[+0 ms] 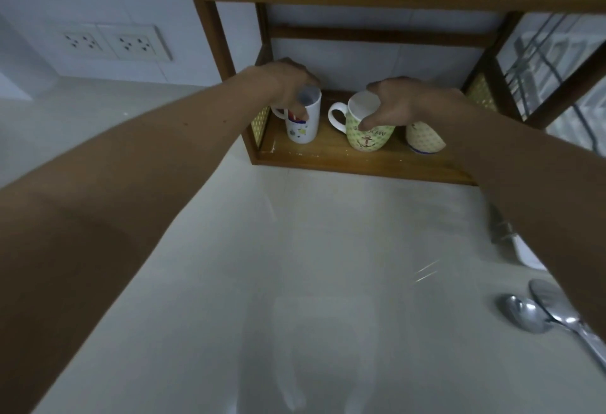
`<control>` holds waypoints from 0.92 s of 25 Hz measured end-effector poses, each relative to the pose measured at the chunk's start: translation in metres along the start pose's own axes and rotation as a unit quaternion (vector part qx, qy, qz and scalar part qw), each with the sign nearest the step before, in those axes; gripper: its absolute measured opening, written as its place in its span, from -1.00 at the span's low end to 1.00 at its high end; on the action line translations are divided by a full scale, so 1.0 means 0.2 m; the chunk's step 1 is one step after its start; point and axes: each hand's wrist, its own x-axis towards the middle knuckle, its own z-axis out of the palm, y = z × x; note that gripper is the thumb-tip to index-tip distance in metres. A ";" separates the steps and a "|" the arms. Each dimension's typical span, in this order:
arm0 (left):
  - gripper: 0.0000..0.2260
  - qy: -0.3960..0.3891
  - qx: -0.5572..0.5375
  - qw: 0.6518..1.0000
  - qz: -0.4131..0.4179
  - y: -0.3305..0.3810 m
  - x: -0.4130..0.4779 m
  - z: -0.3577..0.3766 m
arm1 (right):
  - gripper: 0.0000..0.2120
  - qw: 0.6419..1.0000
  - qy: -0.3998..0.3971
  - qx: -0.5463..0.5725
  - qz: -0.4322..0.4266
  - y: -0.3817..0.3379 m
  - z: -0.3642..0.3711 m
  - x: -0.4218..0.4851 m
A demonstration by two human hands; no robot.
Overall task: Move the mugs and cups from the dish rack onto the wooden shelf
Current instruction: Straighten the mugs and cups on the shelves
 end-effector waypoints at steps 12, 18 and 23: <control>-0.38 0.018 -0.040 0.999 0.003 -0.01 -0.02 0.03 | -0.30 1.000 0.015 0.017 -0.018 0.03 0.02 0.01; -0.39 0.020 -0.030 0.999 -0.005 0.00 -0.01 0.04 | -0.28 0.999 0.007 0.017 -0.033 0.04 0.02 0.02; -0.35 0.016 -0.044 0.999 -0.011 -0.01 -0.01 0.07 | -0.22 0.999 0.015 0.011 -0.038 0.05 0.06 0.03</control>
